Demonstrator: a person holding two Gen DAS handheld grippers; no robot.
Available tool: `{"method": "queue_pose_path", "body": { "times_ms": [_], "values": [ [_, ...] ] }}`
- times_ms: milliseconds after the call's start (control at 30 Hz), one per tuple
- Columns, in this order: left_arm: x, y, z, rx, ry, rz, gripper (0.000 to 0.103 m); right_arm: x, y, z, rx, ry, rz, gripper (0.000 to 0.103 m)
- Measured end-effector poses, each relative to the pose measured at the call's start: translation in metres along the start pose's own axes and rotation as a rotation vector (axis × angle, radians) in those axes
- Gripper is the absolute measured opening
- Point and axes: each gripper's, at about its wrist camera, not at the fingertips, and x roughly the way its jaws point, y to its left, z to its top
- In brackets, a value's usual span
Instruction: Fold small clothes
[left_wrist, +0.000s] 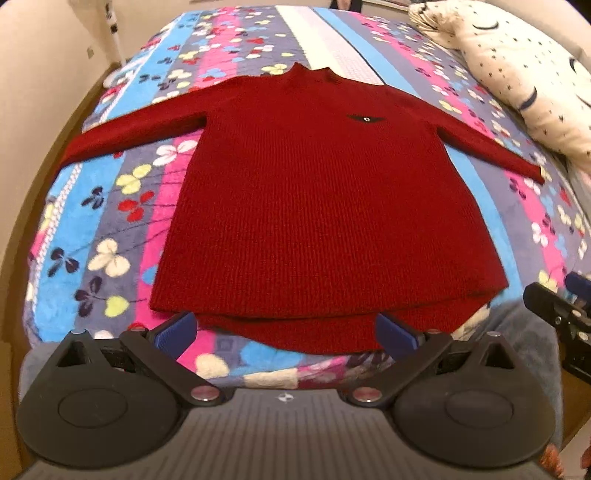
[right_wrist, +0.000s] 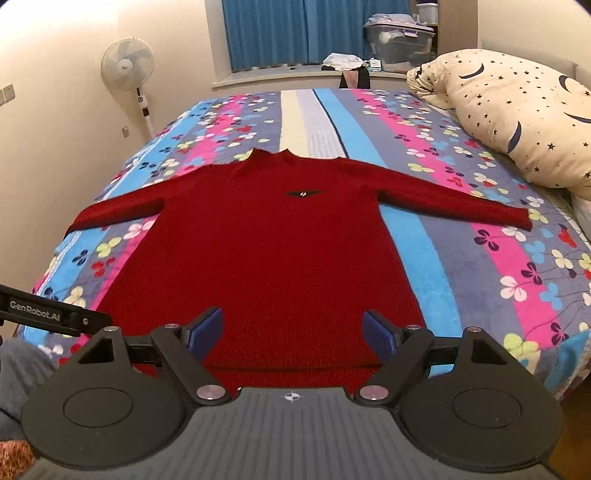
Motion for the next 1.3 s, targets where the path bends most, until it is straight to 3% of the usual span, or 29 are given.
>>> {"method": "queue_pose_path", "body": {
  "times_ms": [367,833,967,1133,1300],
  "values": [
    [0.001,0.009,0.002,-0.005,-0.015,-0.012,0.103,0.003,0.008,0.003,-0.030,0.007,-0.018,0.083],
    [0.043,0.035,0.034,-0.043,0.033,0.001,0.103,0.052,0.023,0.022,-0.032,0.081,-0.021,0.083],
    [0.066,0.064,0.057,-0.123,0.041,-0.001,0.103,0.074,0.027,0.032,-0.027,0.103,-0.034,0.083],
    [0.096,0.121,0.096,-0.237,-0.014,0.045,0.103,0.107,0.028,0.045,-0.015,0.128,-0.050,0.083],
    [0.125,0.195,0.139,-0.480,-0.089,0.037,0.103,0.141,0.029,0.057,-0.002,0.157,-0.081,0.083]
  ]
}}
